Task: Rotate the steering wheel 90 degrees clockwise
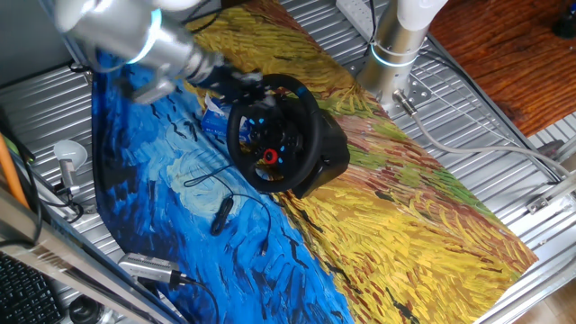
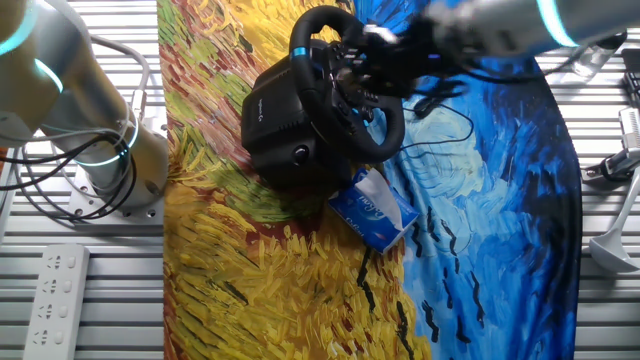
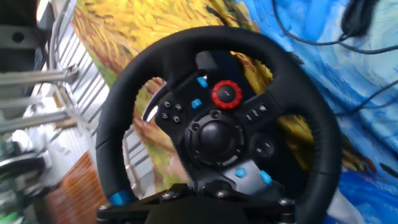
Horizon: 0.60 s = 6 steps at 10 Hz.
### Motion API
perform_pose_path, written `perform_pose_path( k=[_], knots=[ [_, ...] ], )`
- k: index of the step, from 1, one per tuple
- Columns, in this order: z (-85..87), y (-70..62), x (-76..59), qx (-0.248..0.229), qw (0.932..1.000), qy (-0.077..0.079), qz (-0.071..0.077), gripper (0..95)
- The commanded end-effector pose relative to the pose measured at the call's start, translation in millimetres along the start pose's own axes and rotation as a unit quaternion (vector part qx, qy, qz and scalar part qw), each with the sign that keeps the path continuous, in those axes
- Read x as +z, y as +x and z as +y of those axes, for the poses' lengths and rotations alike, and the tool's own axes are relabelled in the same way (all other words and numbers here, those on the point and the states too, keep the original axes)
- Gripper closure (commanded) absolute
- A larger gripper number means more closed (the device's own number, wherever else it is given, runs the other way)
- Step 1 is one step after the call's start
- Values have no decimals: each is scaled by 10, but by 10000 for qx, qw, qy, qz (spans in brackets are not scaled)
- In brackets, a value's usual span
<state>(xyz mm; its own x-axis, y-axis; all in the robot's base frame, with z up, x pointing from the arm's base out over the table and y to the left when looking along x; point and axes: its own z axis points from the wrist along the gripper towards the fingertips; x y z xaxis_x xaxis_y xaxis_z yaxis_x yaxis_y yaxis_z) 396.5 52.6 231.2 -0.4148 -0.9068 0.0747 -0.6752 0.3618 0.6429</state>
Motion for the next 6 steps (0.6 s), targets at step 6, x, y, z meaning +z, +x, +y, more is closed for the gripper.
perform_pose_path(
  k=[6],
  knots=[
    [445, -70, -115, -406, 9982, -213, 384, 380]
  ],
)
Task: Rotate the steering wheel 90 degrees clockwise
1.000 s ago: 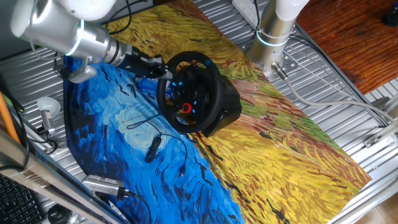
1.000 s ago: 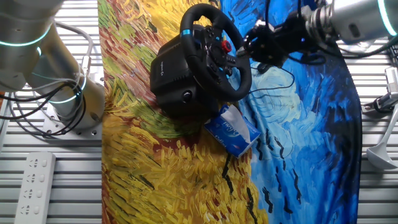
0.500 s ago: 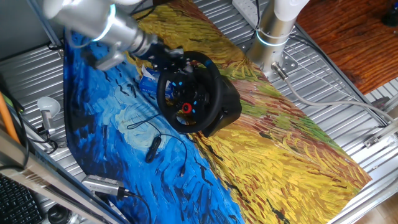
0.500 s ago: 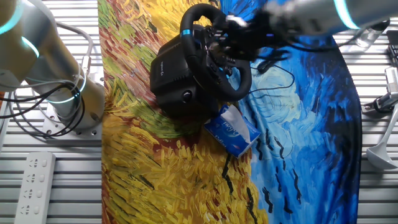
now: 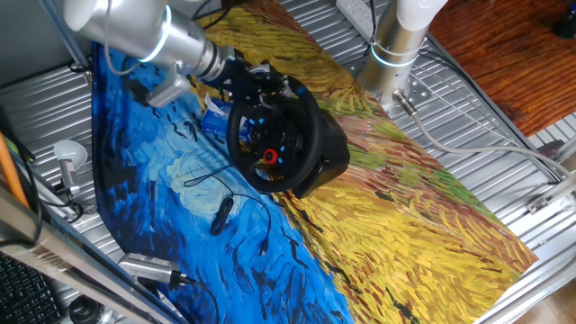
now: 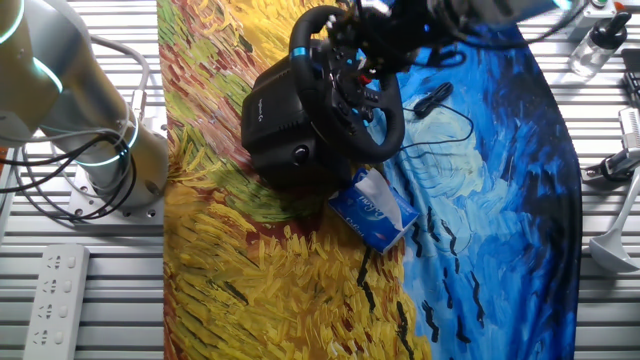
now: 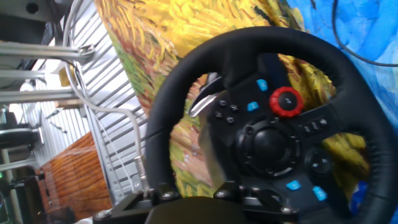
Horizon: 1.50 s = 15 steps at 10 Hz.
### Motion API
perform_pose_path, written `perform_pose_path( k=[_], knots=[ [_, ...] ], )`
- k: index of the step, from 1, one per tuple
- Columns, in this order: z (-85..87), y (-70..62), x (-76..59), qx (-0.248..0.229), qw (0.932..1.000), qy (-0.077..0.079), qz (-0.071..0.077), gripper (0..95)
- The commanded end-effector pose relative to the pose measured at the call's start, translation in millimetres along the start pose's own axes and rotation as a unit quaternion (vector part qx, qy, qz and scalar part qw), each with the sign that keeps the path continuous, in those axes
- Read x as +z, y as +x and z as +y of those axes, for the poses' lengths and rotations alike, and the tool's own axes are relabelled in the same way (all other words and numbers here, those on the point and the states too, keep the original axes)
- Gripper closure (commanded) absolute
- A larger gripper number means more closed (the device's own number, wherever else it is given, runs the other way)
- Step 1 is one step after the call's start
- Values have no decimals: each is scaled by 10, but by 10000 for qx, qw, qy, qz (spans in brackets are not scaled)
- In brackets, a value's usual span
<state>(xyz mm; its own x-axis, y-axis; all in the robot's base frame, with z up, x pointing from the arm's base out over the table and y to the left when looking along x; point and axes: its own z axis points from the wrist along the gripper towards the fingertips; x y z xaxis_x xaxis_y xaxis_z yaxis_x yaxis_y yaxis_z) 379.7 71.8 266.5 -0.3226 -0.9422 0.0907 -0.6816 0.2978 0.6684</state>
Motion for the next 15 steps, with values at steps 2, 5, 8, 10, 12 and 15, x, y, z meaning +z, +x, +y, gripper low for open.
perform_pose_path(
  k=[2, 5, 8, 10, 12, 15],
  knots=[
    [86, 41, 91, -373, 9993, -95, -21, 380],
    [102, 58, 245, -650, 9978, -118, -97, 380],
    [218, 14, 367, -617, 9980, -100, -61, 380],
    [241, -8, 366, -599, 9982, -49, -22, 380],
    [233, -8, 375, -611, 9981, -32, 9, 570],
    [209, -5, 395, -706, 9975, 31, 46, 570]
  ],
)
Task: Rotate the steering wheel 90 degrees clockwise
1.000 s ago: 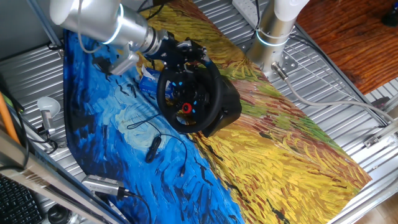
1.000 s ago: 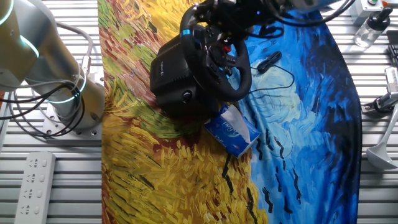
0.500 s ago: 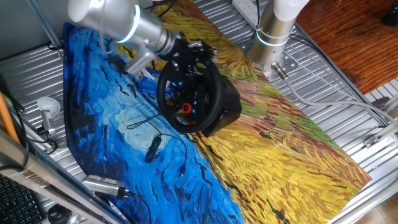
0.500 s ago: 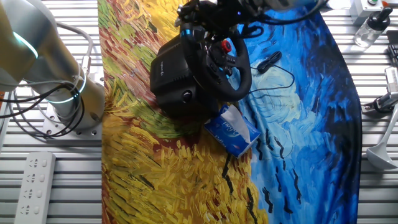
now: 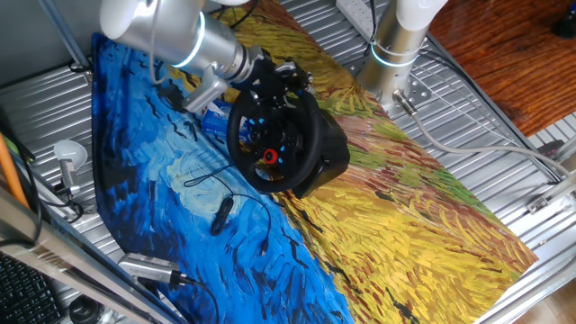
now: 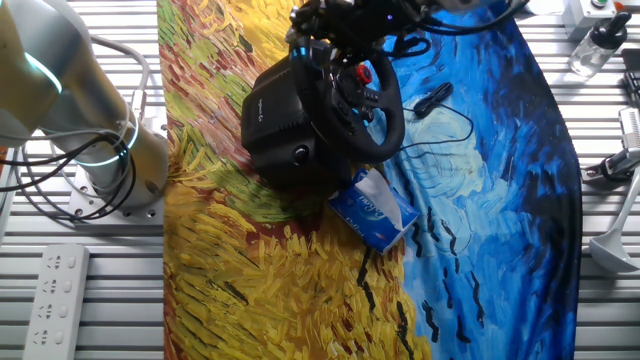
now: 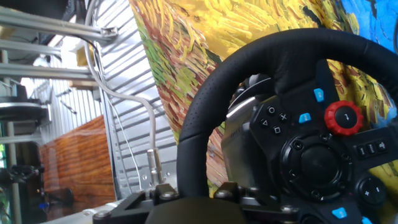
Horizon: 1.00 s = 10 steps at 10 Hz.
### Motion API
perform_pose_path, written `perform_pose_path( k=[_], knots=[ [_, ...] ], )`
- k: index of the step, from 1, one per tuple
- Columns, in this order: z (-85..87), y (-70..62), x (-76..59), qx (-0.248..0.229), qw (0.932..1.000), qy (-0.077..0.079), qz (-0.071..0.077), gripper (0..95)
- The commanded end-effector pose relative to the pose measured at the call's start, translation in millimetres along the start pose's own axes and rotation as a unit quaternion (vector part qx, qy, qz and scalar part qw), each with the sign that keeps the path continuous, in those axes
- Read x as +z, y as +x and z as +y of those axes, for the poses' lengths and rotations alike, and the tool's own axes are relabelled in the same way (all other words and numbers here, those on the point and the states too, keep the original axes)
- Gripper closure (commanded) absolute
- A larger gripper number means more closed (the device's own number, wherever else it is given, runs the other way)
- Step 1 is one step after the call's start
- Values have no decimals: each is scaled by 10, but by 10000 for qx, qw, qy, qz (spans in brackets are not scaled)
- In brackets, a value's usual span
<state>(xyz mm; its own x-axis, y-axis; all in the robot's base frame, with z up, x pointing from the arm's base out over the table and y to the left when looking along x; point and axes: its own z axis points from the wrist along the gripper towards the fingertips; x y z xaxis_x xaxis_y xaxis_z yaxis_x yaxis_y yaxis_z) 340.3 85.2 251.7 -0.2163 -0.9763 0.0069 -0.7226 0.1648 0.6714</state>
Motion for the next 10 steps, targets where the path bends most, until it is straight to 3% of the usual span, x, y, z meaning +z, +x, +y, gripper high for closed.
perform_pose_path(
  k=[1, 4, 7, 8, 9, 10],
  knots=[
    [-11, 12, 16, -74, 10000, 25, 6, 570],
    [-18, 26, 13, -190, 9997, 64, 105, 570],
    [-23, 32, 15, -149, 9998, 73, 113, 570],
    [-26, 33, 18, -112, 9999, 78, 106, 760],
    [-26, 32, 18, -106, 9999, 77, 102, 760],
    [-25, 31, 17, -101, 9999, 71, 106, 950]
  ],
)
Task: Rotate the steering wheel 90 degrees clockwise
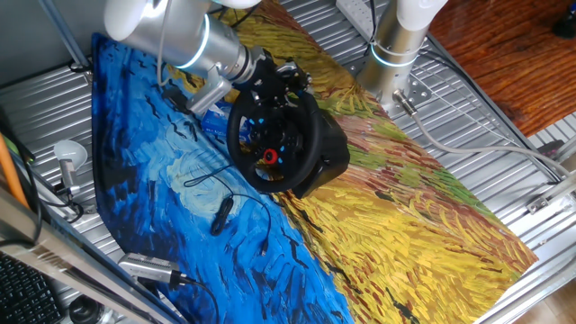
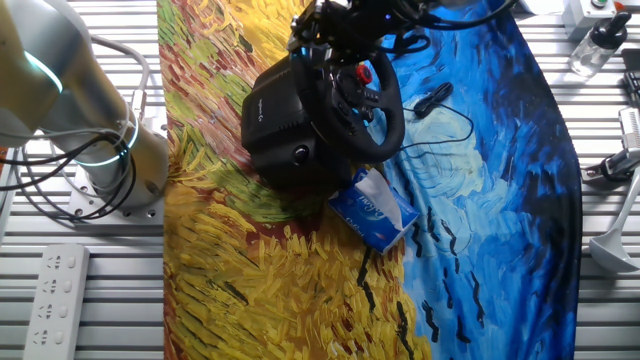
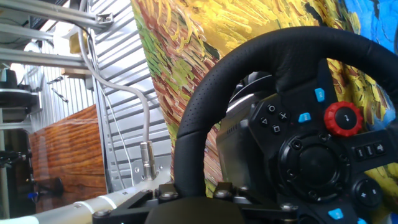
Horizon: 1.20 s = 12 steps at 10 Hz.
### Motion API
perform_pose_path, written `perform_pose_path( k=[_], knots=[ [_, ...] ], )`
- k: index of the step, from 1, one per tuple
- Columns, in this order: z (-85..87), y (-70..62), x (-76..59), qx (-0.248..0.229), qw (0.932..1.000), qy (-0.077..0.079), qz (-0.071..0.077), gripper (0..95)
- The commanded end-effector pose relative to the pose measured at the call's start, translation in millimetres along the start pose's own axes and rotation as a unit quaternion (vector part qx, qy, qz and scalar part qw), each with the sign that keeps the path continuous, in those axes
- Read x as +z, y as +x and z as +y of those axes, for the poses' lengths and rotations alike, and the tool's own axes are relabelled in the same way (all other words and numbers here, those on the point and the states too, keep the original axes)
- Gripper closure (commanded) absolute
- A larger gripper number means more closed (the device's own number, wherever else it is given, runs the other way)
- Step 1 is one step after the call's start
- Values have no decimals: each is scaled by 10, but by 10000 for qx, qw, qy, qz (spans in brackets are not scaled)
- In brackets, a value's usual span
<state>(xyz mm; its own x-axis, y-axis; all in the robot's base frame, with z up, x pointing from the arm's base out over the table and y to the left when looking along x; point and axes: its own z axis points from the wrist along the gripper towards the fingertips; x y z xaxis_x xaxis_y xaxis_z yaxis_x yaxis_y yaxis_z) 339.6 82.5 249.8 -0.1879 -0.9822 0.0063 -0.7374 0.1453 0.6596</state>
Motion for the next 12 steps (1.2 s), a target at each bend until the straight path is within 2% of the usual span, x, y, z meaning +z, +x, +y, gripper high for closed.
perform_pose_path(
  k=[1, 12],
  knots=[
    [-11, 3, 2, -1, 10000, -13, 10, 950],
    [3, -40, 17, 372, 9992, -28, -163, 950]
  ],
)
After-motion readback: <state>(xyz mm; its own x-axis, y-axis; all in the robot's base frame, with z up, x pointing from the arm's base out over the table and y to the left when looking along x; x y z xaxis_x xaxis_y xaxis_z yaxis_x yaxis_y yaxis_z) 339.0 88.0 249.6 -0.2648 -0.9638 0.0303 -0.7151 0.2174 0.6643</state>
